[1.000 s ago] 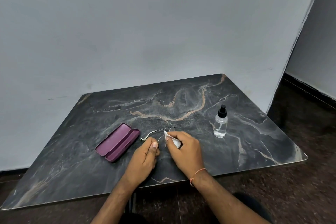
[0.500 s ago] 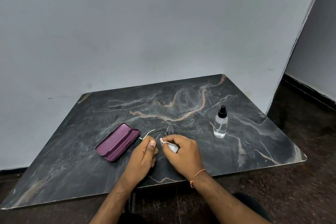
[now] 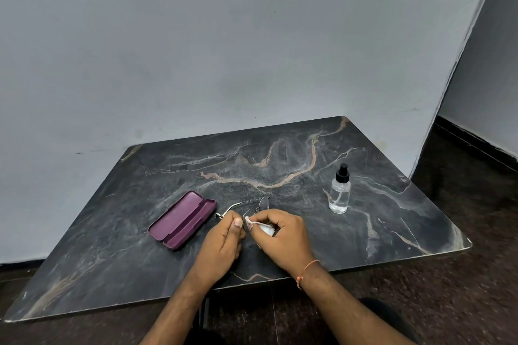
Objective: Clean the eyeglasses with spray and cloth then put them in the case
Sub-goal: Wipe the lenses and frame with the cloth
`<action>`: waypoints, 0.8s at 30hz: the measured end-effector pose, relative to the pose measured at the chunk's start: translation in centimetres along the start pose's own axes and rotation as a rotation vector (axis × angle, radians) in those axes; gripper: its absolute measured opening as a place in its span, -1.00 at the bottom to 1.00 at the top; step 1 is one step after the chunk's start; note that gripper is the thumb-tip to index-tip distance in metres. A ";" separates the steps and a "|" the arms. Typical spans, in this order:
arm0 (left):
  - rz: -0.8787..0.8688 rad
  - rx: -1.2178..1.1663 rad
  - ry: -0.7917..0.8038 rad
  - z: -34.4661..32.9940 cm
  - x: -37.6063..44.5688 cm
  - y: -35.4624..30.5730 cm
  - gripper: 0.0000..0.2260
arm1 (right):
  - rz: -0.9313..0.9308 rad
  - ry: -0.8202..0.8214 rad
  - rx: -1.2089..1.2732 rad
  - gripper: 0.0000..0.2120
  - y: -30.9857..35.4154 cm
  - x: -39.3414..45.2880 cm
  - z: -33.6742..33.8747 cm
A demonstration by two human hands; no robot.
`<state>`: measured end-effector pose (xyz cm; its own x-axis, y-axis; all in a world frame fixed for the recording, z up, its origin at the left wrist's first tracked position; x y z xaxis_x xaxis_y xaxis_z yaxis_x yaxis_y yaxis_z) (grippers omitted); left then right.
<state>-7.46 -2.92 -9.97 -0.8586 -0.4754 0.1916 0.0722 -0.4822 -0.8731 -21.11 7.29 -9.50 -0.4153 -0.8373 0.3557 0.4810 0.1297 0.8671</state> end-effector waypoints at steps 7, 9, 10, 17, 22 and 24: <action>0.006 0.010 -0.012 0.0 -0.4 -0.2 -0.51 | -0.196 -0.257 0.181 -0.92 -1.9 0.3 2.4; 0.002 0.059 -0.012 0.1 -0.5 -0.4 -0.52 | -0.226 -0.256 0.204 -0.85 -2.5 0.9 3.2; 0.001 0.080 -0.014 0.2 -0.5 -0.5 -0.55 | -0.231 -0.242 0.194 -0.83 -2.8 1.2 3.7; 0.003 0.016 -0.035 0.2 -0.4 -0.7 -0.60 | -0.288 -0.159 0.041 -0.88 -4.1 1.9 4.8; -0.008 -0.048 -0.043 0.4 -0.3 -0.4 -0.60 | -0.249 -0.131 -0.114 -0.97 -3.4 2.0 4.0; -0.006 -0.050 -0.031 0.4 -0.3 -0.4 -0.61 | -0.248 -0.120 -0.136 -0.95 -3.3 2.0 3.9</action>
<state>-7.03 -2.92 -9.51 -0.8429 -0.4953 0.2101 0.0407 -0.4480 -0.8931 -26.56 7.24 -10.30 -0.6174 -0.7647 0.1845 0.4493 -0.1502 0.8807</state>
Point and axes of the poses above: each hand's wrist, its own x-axis towards the middle knuckle, its own z-axis out of the back of the hand, y = z × x, the point moved 5 cm from there along x, towards the middle knuckle, and after that the axes turned 14 degrees about y, right-handed, at the moved point
